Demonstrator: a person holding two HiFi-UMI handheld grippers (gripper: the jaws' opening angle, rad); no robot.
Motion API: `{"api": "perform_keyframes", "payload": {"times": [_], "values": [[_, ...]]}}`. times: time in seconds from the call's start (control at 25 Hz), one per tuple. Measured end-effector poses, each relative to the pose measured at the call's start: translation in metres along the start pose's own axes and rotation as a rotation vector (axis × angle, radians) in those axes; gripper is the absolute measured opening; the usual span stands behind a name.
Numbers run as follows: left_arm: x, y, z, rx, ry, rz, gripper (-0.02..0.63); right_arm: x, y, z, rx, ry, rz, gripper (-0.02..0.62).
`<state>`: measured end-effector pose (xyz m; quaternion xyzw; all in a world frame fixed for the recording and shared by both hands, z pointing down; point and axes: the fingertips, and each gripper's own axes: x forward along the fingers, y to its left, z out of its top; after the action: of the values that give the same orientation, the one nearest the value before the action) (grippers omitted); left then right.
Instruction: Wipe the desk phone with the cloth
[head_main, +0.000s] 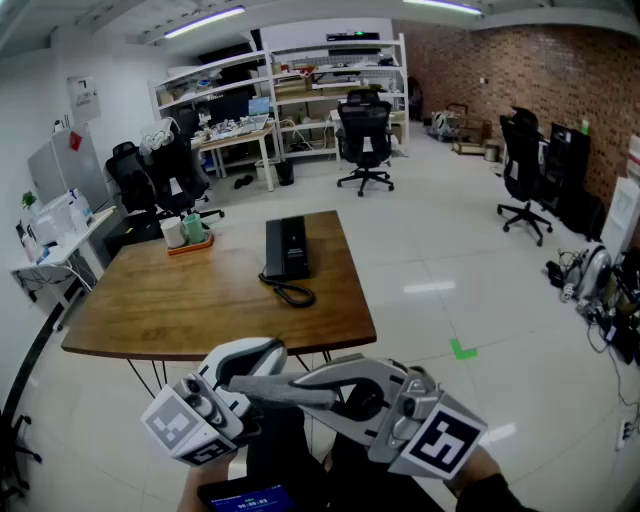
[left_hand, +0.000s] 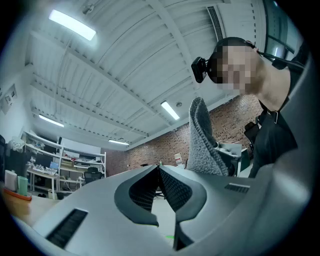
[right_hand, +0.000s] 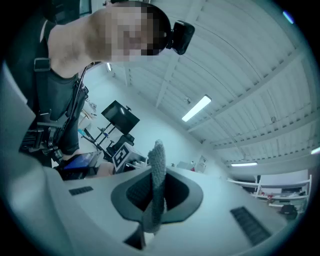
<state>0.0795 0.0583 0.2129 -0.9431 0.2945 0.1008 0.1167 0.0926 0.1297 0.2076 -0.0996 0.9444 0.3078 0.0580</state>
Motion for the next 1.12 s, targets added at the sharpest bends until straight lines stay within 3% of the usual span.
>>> {"api": "perform_keyframes", "payload": {"times": [0.28,0.68,0.76,0.96,1.12], "values": [[0.02,0.044,-0.014,-0.052,-0.014,-0.061,0.003,0.024,-0.037,-0.045,0.019,0.045,-0.03,0.025],[0.029,0.123,-0.052,-0.053,0.015,-0.058,0.003,0.055,-0.074,-0.107,0.054,0.111,-0.045,0.025],[0.027,0.16,-0.065,-0.055,0.041,-0.015,0.003,0.064,-0.081,-0.119,0.06,0.123,-0.042,0.025],[0.024,0.291,-0.108,-0.086,0.092,0.181,0.003,0.103,-0.108,-0.152,0.059,0.143,-0.015,0.025],[0.023,0.376,-0.145,-0.118,0.146,0.349,0.003,0.129,-0.133,-0.192,0.143,0.234,-0.025,0.025]]}}
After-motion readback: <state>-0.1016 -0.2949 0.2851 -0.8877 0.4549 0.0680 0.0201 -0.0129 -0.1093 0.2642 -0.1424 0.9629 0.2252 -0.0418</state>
